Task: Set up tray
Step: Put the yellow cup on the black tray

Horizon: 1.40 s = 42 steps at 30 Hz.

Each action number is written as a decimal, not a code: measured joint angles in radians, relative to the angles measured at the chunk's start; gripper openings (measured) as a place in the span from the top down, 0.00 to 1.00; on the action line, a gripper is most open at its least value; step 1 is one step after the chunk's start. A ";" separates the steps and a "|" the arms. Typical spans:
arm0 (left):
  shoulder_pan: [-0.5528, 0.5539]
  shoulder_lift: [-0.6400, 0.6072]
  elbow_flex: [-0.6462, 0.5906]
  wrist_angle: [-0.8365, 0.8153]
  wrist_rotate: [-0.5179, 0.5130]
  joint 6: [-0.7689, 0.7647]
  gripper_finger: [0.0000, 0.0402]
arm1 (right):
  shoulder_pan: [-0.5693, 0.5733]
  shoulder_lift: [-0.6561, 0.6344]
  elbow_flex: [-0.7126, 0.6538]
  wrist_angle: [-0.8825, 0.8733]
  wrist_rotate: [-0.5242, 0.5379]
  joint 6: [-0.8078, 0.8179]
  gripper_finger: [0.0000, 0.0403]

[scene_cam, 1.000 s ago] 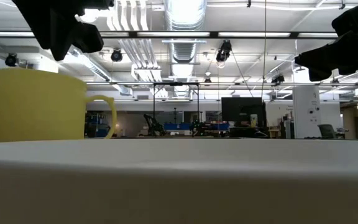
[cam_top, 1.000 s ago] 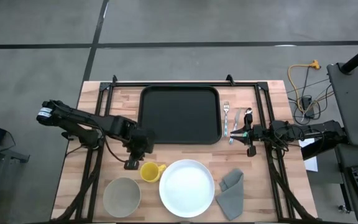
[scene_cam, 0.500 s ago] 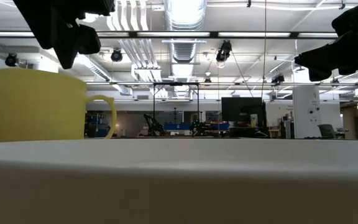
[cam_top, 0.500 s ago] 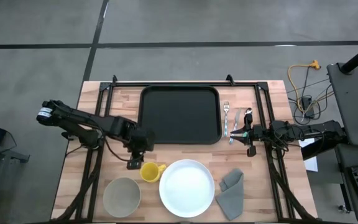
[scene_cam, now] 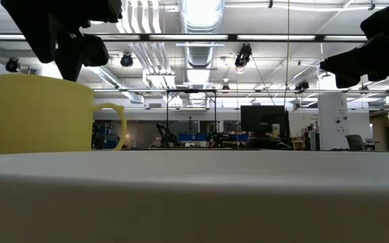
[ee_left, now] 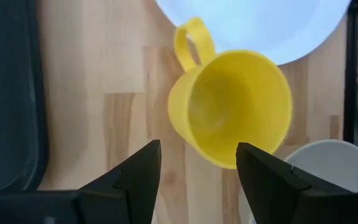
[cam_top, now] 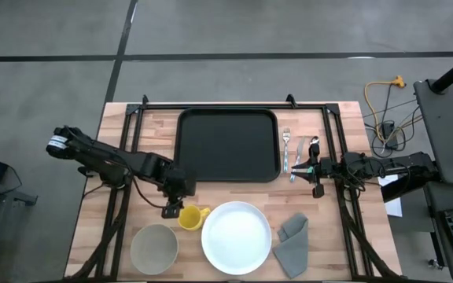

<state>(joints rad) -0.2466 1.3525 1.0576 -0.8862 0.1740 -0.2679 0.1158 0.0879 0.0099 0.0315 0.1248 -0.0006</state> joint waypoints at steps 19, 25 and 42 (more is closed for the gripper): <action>-0.094 0.000 0.000 0.034 -0.066 -0.034 0.53 | 0.000 0.000 0.000 0.000 0.000 0.000 0.82; -0.095 0.007 -0.002 0.042 -0.080 -0.034 0.53 | 0.000 0.000 0.000 0.000 0.000 0.000 0.81; -0.100 0.154 0.002 0.066 -0.088 -0.023 0.53 | 0.000 0.000 0.000 0.000 0.000 0.000 0.82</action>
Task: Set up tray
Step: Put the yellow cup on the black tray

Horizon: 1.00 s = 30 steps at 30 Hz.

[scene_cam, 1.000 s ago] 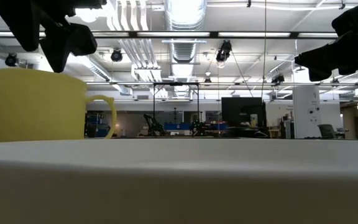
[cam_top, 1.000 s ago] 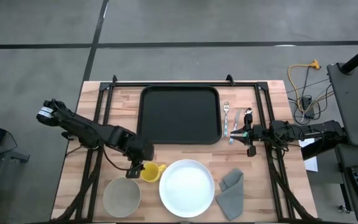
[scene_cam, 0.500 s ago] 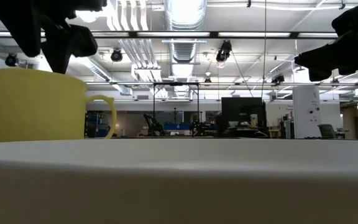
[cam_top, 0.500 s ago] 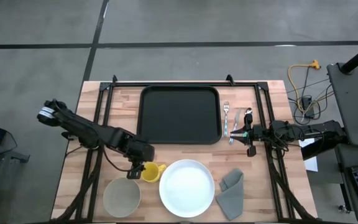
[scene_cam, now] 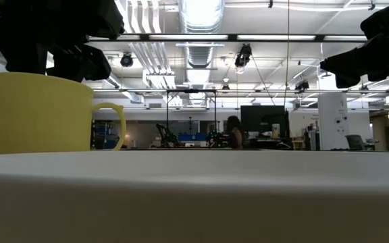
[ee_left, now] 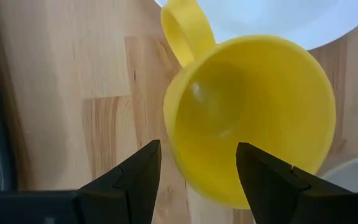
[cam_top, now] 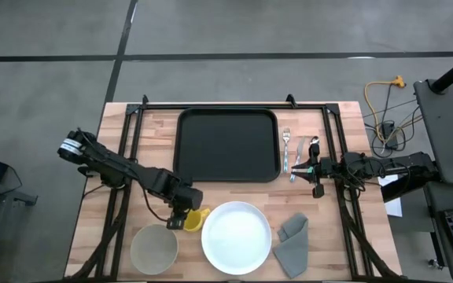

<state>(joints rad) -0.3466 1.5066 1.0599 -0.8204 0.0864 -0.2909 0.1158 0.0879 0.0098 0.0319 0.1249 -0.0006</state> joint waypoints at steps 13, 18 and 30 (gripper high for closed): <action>0.000 0.000 -0.023 0.012 -0.043 0.001 0.53 | 0.000 0.000 0.000 0.000 0.000 0.000 0.82; 0.000 0.000 -0.077 0.039 -0.064 0.001 0.53 | 0.000 0.000 0.000 0.000 0.000 0.000 0.83; 0.001 0.000 -0.093 0.058 -0.066 0.001 0.82 | 0.000 0.000 0.000 0.000 0.000 0.000 0.80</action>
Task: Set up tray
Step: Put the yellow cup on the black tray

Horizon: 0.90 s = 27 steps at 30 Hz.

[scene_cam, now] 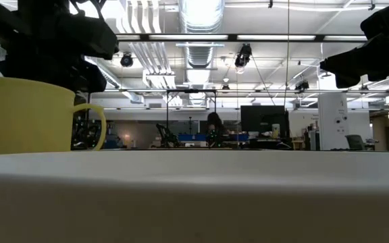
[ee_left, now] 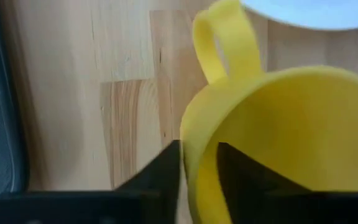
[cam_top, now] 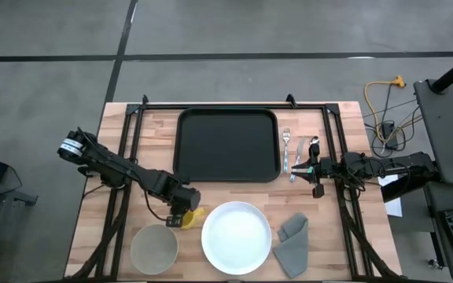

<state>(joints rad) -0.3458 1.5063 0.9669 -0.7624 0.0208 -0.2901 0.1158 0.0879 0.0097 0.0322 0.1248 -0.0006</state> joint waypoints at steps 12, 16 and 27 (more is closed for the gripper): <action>0.005 0.000 0.014 -0.015 0.006 0.023 0.99 | 0.000 0.000 0.000 0.000 0.000 0.000 0.83; 0.024 -0.002 0.014 -0.019 0.013 0.026 1.00 | 0.000 0.000 0.000 0.000 0.000 0.000 0.81; 0.085 -0.007 0.015 -0.027 0.085 0.065 1.00 | 0.000 0.000 0.000 0.000 0.000 0.000 0.82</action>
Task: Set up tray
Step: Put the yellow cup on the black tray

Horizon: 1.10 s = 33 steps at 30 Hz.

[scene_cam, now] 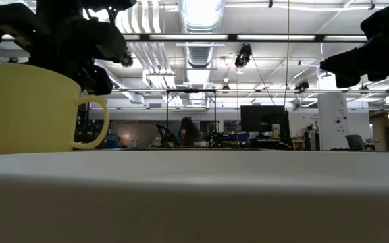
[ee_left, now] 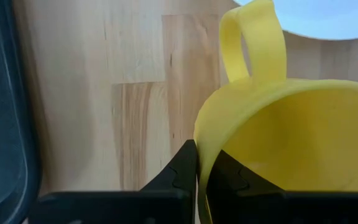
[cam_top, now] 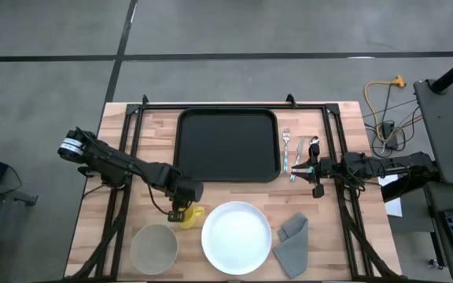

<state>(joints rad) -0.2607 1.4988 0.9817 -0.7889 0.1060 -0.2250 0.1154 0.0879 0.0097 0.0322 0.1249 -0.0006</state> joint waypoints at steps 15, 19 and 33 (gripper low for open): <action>0.034 -0.019 0.200 -0.110 -0.006 0.124 1.00 | 0.000 0.000 0.000 0.000 0.000 0.000 0.80; 0.072 -0.019 0.231 -0.130 -0.006 0.160 1.00 | 0.000 0.000 0.000 0.000 0.000 0.000 0.81; 0.258 -0.020 0.192 -0.184 -0.003 0.283 1.00 | 0.000 0.000 0.000 0.000 0.000 0.000 0.82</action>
<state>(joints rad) -0.0030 1.4784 1.1736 -0.9728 0.1028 0.0581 0.1158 0.0879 0.0099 0.0322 0.1246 -0.0006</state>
